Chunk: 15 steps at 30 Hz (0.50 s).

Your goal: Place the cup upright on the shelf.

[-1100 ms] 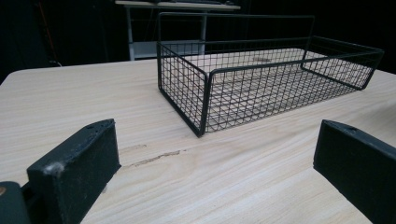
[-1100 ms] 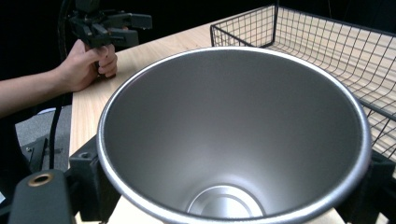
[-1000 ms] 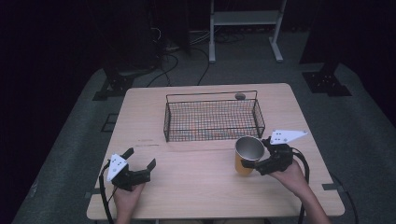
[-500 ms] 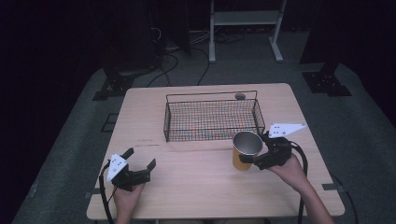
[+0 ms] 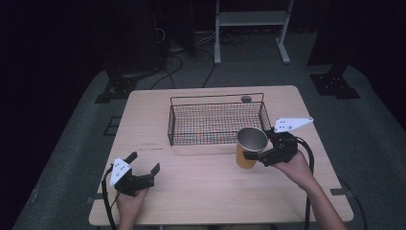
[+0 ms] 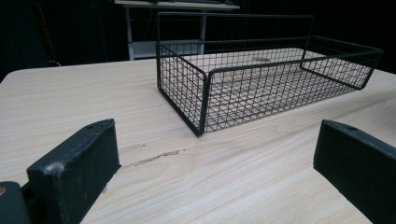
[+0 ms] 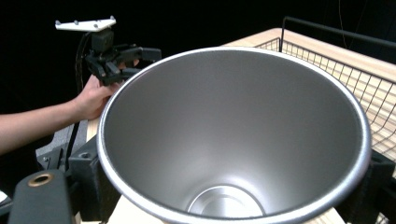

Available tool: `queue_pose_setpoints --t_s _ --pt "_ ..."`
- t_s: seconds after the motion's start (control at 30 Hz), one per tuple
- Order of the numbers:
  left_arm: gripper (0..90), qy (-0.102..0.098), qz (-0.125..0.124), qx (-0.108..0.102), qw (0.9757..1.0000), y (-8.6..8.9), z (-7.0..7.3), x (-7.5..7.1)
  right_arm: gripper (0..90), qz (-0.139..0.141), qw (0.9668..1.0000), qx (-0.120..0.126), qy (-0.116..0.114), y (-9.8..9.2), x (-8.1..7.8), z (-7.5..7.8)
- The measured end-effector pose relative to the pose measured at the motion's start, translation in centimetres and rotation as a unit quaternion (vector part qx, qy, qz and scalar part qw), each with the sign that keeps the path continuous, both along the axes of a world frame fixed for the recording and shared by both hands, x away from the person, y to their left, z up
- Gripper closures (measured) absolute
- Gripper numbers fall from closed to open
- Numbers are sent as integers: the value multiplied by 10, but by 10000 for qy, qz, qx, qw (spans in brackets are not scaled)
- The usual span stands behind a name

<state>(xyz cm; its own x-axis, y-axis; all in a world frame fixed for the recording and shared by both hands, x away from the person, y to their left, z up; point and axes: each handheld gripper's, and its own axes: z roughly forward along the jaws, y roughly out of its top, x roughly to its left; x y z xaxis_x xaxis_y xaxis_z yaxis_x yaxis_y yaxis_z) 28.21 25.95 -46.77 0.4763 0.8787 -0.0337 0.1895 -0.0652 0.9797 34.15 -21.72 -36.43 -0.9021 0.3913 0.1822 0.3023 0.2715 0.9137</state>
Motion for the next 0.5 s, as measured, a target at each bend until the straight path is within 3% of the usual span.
queue_pose_setpoints --t_s 0.5 --pt "0 3 -6 3 10000 0 0 0 127 64 10000 25 29 10 17 17"
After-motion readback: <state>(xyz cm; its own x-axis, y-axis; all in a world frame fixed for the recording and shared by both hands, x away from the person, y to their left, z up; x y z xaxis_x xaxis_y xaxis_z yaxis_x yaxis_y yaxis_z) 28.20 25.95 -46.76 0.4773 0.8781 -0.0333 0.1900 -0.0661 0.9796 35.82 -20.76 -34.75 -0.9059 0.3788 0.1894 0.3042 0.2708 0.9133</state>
